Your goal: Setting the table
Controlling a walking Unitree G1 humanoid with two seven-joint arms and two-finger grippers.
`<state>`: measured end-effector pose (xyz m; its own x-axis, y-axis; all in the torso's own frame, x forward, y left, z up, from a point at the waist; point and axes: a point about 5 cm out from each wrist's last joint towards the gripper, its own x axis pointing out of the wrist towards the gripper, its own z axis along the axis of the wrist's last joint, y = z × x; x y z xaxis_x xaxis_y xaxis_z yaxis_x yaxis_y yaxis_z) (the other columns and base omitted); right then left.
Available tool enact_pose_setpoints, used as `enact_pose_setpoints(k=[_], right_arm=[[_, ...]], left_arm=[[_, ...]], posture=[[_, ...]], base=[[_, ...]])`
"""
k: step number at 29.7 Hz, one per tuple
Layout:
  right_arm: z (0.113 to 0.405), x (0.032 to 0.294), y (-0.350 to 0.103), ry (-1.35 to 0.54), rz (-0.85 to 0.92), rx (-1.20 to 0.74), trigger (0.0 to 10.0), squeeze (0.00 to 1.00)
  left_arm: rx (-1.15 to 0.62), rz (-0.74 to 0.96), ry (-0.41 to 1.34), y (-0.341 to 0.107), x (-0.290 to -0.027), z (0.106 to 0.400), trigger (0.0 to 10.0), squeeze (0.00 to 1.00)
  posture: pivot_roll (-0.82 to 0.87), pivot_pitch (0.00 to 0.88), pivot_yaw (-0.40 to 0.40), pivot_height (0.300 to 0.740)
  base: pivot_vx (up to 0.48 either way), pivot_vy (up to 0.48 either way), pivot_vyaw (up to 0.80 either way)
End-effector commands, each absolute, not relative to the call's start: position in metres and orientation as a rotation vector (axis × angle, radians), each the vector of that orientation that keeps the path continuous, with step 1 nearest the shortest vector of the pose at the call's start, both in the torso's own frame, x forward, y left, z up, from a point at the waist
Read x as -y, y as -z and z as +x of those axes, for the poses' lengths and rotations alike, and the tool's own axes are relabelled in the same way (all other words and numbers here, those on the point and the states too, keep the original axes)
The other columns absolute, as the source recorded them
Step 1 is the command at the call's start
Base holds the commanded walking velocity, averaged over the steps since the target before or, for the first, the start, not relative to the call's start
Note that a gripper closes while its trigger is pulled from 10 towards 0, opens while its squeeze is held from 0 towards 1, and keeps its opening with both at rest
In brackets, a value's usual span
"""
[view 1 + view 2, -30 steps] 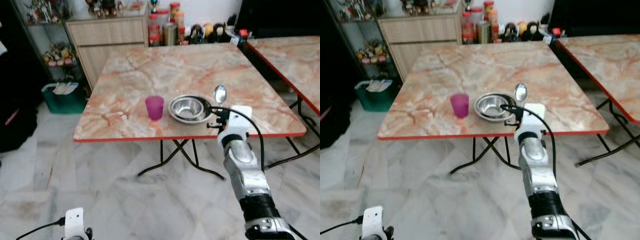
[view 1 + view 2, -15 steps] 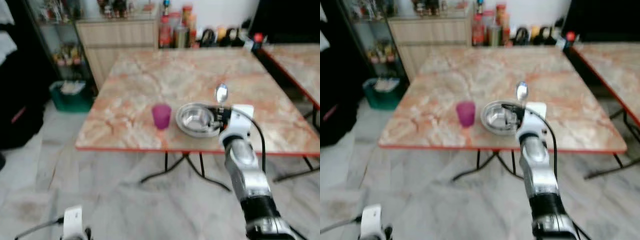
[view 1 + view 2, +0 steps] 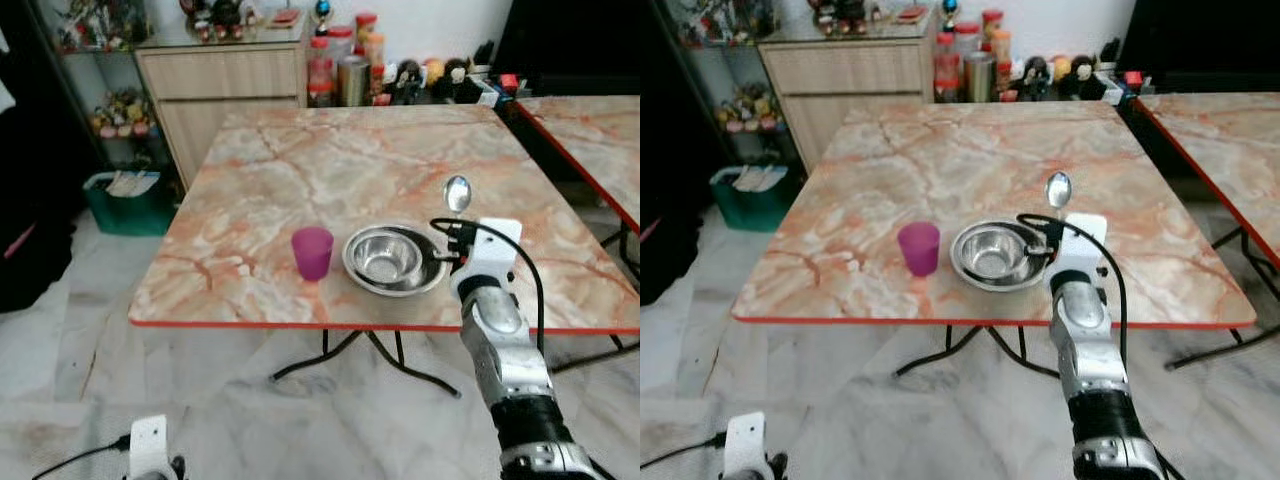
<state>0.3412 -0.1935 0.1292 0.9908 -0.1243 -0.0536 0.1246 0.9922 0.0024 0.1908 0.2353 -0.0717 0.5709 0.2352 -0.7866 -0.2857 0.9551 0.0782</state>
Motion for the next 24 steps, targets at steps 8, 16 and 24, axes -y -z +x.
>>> enact_pose_setpoints(k=[8,16,24], right_arm=[[0.340,0.200,-0.133,0.149,0.004,-0.050,10.0,0.00],[0.335,0.203,-0.128,0.160,-0.009,-0.074,10.0,0.00],[0.334,0.211,-0.130,0.172,-0.029,-0.085,10.0,0.00]], left_arm=[[-0.916,-0.079,-0.309,0.073,-0.233,0.190,10.0,0.00],[-0.916,-0.081,-0.308,0.073,-0.233,0.190,10.0,0.00],[-0.910,-0.089,-0.318,0.073,-0.234,0.189,10.0,0.00]], posture=[[0.01,0.000,0.032,0.740],[0.01,0.000,0.031,0.740],[0.00,0.000,0.029,0.740]], base=[[0.312,0.000,0.00],[0.312,0.000,0.00],[0.078,0.000,0.00]])
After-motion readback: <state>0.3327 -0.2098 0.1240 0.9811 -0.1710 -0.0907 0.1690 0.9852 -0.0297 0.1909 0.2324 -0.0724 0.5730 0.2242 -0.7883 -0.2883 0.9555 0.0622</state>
